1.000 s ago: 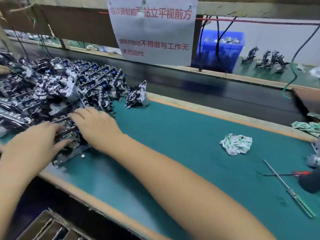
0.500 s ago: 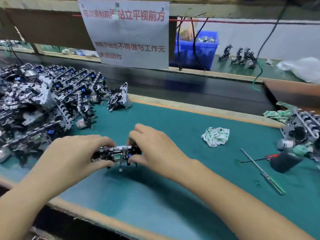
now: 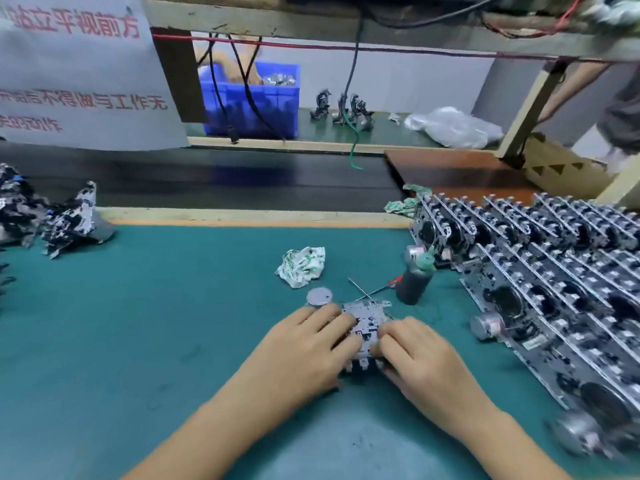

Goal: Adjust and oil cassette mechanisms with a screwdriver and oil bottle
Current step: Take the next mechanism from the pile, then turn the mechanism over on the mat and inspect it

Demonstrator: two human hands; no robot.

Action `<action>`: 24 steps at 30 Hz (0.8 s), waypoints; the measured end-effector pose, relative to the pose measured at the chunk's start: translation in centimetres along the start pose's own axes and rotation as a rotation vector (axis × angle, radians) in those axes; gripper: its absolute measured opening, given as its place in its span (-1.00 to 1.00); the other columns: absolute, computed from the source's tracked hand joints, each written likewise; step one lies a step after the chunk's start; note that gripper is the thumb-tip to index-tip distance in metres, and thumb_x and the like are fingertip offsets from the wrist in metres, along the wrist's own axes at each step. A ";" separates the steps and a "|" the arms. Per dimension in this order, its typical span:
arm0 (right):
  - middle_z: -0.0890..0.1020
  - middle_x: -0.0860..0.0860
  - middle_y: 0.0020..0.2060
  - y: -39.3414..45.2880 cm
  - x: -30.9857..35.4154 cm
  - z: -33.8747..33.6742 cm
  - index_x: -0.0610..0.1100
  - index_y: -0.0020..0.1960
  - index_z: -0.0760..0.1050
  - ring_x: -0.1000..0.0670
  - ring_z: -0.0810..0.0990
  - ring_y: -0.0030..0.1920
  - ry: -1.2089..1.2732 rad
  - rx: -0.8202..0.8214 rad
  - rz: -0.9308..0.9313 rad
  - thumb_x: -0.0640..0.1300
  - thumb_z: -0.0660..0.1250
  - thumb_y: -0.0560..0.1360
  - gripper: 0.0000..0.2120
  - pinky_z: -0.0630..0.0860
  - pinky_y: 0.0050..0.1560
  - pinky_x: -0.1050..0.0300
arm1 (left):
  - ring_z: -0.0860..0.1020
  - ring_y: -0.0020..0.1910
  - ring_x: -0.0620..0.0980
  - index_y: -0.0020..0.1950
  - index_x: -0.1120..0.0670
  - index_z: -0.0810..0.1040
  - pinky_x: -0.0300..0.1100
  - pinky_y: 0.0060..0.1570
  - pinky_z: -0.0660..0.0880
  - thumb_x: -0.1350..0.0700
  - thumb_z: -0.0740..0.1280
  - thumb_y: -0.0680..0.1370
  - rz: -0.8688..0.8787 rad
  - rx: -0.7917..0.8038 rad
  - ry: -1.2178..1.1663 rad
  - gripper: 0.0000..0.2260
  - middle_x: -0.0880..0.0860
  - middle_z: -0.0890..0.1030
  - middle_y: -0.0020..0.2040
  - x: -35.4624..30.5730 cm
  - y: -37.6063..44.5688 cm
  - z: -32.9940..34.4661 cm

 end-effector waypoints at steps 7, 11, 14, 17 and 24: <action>0.58 -0.01 -0.13 -2.3 -1.7 0.1 -0.08 -0.01 0.49 0.02 0.51 -0.15 0.179 0.007 0.094 0.08 0.38 0.40 -0.71 0.45 -0.15 0.21 | 0.18 0.47 -0.11 0.42 -0.22 0.13 -0.22 0.40 0.15 -0.38 0.46 0.20 -0.327 0.198 -0.508 -0.10 -0.04 0.21 0.49 3.8 -2.5 3.9; 0.56 0.02 -0.17 -2.5 -3.3 -0.7 -0.08 -0.04 0.50 0.07 0.51 -0.15 0.283 -0.131 0.279 0.02 0.31 0.45 -0.82 0.45 -0.16 0.24 | 0.09 0.43 -0.36 0.39 -0.39 0.03 -0.41 0.39 0.08 -0.30 0.51 0.23 -0.467 0.205 -0.846 -0.11 -0.40 0.06 0.42 4.3 -3.3 5.8; 0.52 0.10 -0.31 -3.0 -5.3 -0.8 -0.16 -0.28 0.53 0.09 0.44 -0.27 0.327 -0.200 0.421 -0.07 0.28 0.48 -0.78 0.38 -0.21 0.22 | 0.20 0.40 -0.31 0.37 -0.44 0.10 -0.47 0.33 0.13 -0.25 0.54 0.21 -0.532 0.144 -0.943 -0.13 -0.39 0.18 0.36 4.4 -3.4 6.3; 0.41 0.24 -0.37 -3.8 -6.9 -1.4 -0.16 -0.37 0.50 0.19 0.31 -0.31 0.390 -0.299 0.573 -0.07 0.25 0.49 -0.70 0.27 -0.23 0.34 | 0.26 0.40 -0.24 0.36 -0.42 0.13 -0.42 0.33 0.18 -0.22 0.55 0.21 -0.583 0.103 -0.983 -0.14 -0.32 0.26 0.35 4.3 -3.8 6.6; 0.35 0.26 -0.41 -3.7 -6.9 -1.1 -0.16 -0.40 0.48 0.16 0.31 -0.34 0.401 -0.273 0.635 -0.04 0.24 0.49 -0.67 0.24 -0.27 0.35 | 0.23 0.38 -0.31 0.40 -0.41 0.02 -0.42 0.32 0.17 -0.23 0.53 0.17 -0.584 0.130 -0.854 -0.05 -0.39 0.19 0.36 3.9 -3.8 6.5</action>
Point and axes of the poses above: each hand's wrist, its own y-axis towards the middle knuckle, its own z-axis out of the palm, x = y × z, the point moved 8 cm from there along y, towards the middle knuckle
